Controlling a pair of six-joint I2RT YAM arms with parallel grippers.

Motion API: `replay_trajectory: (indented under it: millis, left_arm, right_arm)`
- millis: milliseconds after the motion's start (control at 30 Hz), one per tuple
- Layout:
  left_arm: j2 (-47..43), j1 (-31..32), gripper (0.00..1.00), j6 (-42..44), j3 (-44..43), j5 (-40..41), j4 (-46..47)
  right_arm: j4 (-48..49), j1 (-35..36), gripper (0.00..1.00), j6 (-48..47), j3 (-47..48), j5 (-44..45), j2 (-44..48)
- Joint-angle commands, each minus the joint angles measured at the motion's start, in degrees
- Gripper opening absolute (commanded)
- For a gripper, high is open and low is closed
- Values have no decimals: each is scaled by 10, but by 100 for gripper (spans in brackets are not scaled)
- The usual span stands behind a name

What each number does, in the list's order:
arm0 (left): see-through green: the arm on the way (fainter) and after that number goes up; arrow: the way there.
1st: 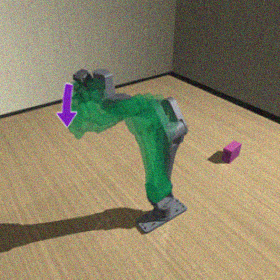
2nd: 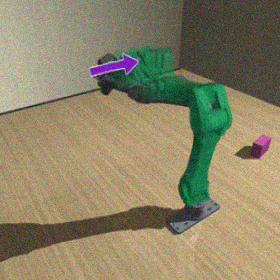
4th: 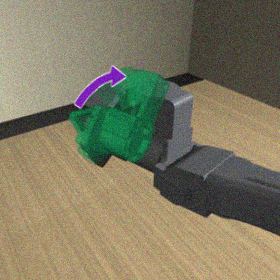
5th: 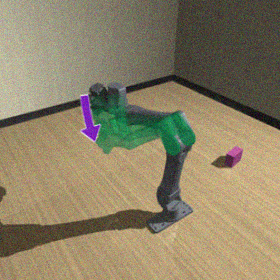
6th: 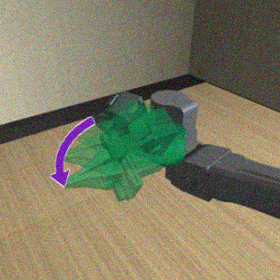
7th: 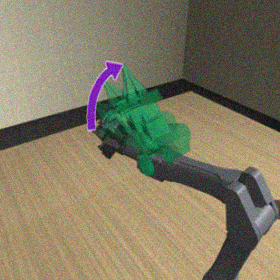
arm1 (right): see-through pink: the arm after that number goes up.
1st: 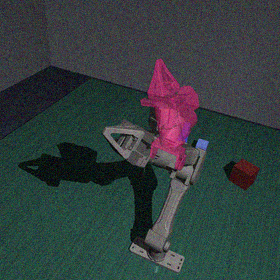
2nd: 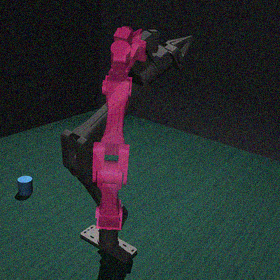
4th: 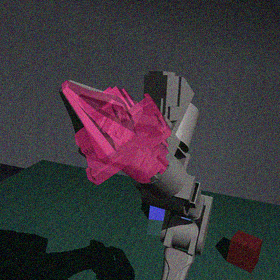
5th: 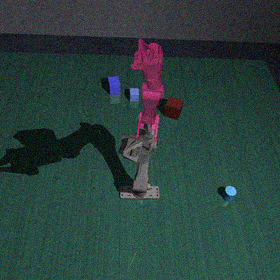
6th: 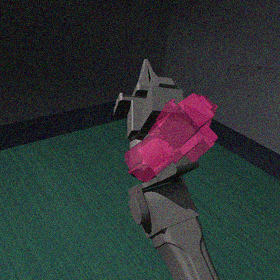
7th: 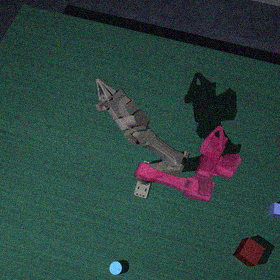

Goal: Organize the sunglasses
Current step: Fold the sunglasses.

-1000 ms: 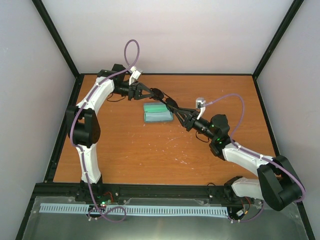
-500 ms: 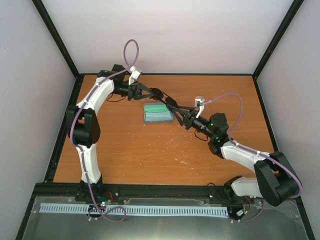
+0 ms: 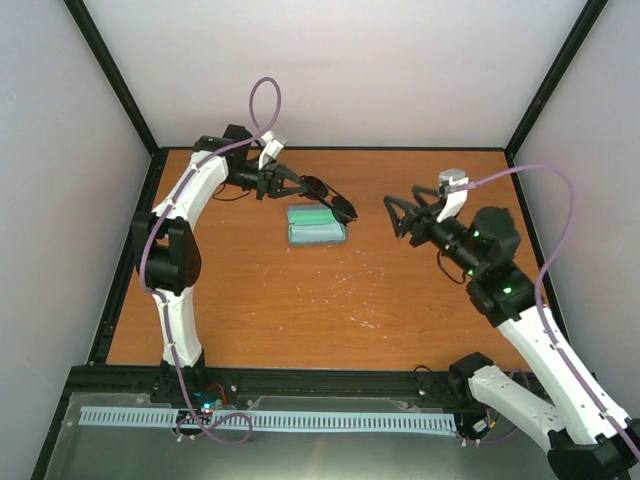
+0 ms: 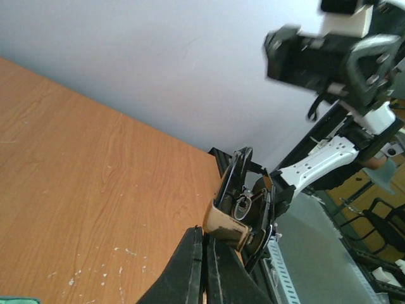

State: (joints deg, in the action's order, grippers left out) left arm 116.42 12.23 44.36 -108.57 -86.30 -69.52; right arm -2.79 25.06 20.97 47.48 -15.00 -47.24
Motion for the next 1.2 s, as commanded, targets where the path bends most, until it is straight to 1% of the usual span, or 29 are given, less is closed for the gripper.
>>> replay_trajectory:
  millis: [0,100,167,267,400,467,500,633,800,967,1167]
  left_arm:
    - [20,3,1,61,-33,27,-57]
    - [11,8,1,73,-20,41,-57]
    - [4,13,1,81,-15,56,-57]
    - [-4,17,1,91,-6,68,-57]
    - [-7,20,1,100,-2,79,-57]
    - [-7,22,1,106,1,83,-57]
    - [-7,23,1,108,2,84,-57]
    - [-9,28,1,114,7,85,-57]
    - [-10,36,1,118,14,80,-57]
    - [-11,42,1,119,14,77,-57]
    - [-14,45,1,119,13,74,-57]
  right_arm:
    - [-253,-3,84,-185,110,45,-41]
    - [-375,-10,88,-311,209,-45,-147]
    - [-420,-12,90,-368,253,-87,-207]
    - [-427,-15,93,-419,299,-132,-264]
    - [-511,-15,99,-485,391,-169,-361]
    - [-527,-15,99,-497,422,-186,-387]
    - [-522,-14,98,-498,428,-190,-393]
    - [-486,-15,88,-489,427,-197,-394]
    - [-480,-14,85,-478,434,-232,-413]
    - [-464,-14,77,-470,435,-255,-429]
    - [-473,-14,68,-476,449,-281,-458]
